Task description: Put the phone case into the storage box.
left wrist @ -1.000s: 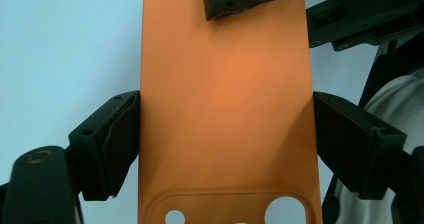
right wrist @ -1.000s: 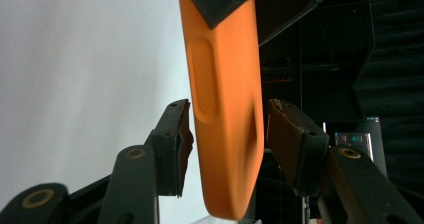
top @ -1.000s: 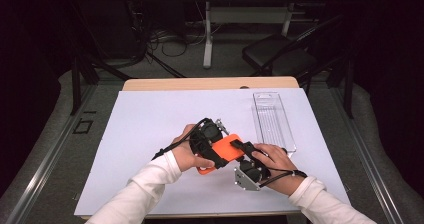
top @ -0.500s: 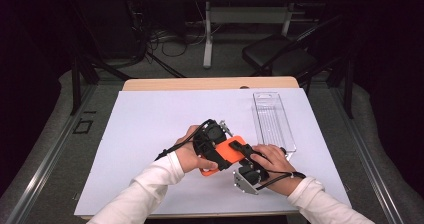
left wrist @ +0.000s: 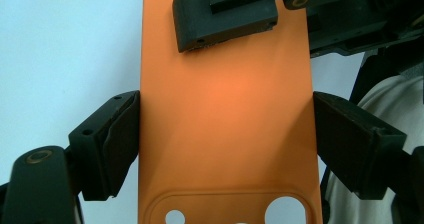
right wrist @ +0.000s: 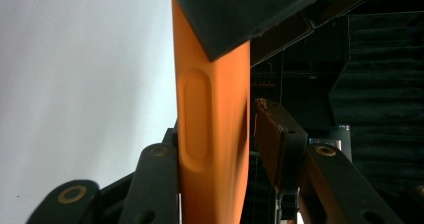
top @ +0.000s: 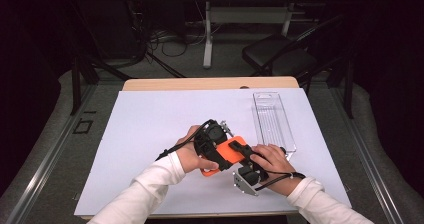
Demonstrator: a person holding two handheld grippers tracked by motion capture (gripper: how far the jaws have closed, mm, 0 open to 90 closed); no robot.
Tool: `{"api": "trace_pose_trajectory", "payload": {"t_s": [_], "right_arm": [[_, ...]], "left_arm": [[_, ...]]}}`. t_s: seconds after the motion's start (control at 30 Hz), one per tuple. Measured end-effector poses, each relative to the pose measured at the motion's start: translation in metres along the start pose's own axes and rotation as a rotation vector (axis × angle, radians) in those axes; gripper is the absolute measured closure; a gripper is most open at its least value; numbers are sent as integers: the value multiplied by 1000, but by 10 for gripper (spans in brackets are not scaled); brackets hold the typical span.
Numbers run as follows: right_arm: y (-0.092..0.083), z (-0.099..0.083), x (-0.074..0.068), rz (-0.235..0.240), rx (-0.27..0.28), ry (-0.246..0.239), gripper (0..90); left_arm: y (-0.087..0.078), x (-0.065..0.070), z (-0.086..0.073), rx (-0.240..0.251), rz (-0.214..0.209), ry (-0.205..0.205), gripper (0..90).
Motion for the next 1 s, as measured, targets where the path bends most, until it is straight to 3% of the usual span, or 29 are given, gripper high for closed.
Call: {"api": "trace_pose_trajectory", "payload": {"t_s": [0.47, 1.0], "right_arm": [[1, 2, -1, -5, 0, -22, 682], [1, 1, -1, -19, -10, -34, 724]], "left_arm": [[0, 2, 2, 4, -8, 0, 160], [0, 1, 2, 5, -29, -28, 160]]}}
Point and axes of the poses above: each handheld gripper's, and its own axes: y roughly forward along the jaws, z roughly out of its top, x roughly to its right, the point moved 8 cm from there along y, roughly forward along the jaws, and after that the axes turned 14 degrees about -y, right-handed, at the moved point
